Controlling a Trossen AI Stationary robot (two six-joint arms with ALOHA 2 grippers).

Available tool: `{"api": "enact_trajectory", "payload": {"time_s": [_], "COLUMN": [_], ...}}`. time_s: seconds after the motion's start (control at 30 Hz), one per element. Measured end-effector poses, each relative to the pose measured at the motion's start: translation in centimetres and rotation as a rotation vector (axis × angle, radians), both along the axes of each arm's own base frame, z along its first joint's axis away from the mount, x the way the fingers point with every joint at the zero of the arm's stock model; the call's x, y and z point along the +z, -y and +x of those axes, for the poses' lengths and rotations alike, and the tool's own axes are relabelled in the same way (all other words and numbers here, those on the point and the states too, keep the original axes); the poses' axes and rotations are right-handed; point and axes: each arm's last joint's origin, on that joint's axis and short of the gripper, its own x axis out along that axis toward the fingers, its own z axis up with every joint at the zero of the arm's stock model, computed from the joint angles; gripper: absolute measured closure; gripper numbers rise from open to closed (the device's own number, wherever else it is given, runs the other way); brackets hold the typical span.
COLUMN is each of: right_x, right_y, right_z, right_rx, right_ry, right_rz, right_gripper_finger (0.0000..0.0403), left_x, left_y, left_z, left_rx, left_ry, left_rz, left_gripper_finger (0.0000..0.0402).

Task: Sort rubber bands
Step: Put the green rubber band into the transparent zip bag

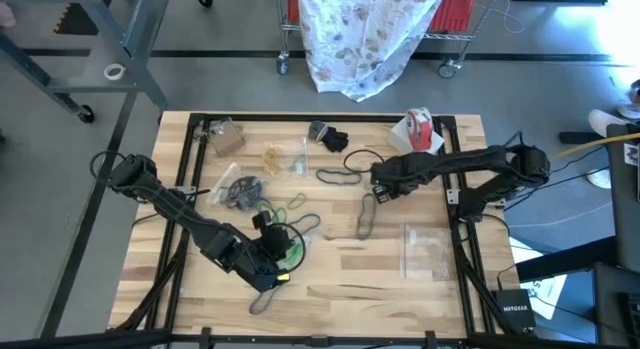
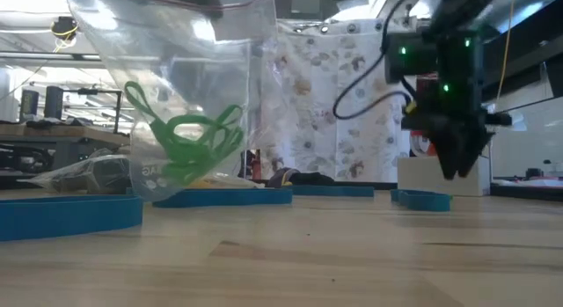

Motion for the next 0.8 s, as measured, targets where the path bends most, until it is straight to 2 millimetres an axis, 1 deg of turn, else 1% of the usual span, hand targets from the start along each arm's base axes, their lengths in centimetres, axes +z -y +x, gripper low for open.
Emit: {"api": "enact_trajectory", "payload": {"time_s": [0.1,0.23,0.4,0.57,0.63,0.73,0.8], "right_x": [-1.1,-1.4,-1.9,-3.3,-3.7,-4.0,-4.0], "right_y": [1.0,2.1,3.2,3.8,3.8,3.7,3.8], "right_z": [-0.6,-0.7,-0.5,-1.5,-1.7,-1.7,-1.6], "right_rx": [-0.042,-0.064,-0.099,-0.205,-0.214,-0.211,-0.205], "right_ry": [0.016,0.048,0.122,0.105,0.111,0.126,0.134], "right_rz": [0.004,-0.014,-0.049,-0.036,-0.039,-0.044,-0.047], "right_gripper_finger": [0.0239,0.0203,0.0183,0.0189,0.0197,0.0224,0.0257], "left_x": [0.0,0.0,0.0,0.0,0.0,0.0,0.0], "left_y": [0.0,0.0,0.0,0.0,0.0,0.0,0.0], "left_z": [0.0,0.0,0.0,0.0,0.0,0.0,0.0], "left_rx": [-0.005,-0.017,-0.027,-0.029,-0.030,-0.030,-0.030], "left_ry": [-0.003,-0.009,-0.015,-0.017,-0.017,-0.016,-0.017], "left_rz": [0.003,0.015,0.026,0.028,0.029,0.029,0.029], "left_gripper_finger": [0.0402,0.0401,0.0402,0.0402,0.0402,0.0402,0.0401]}}
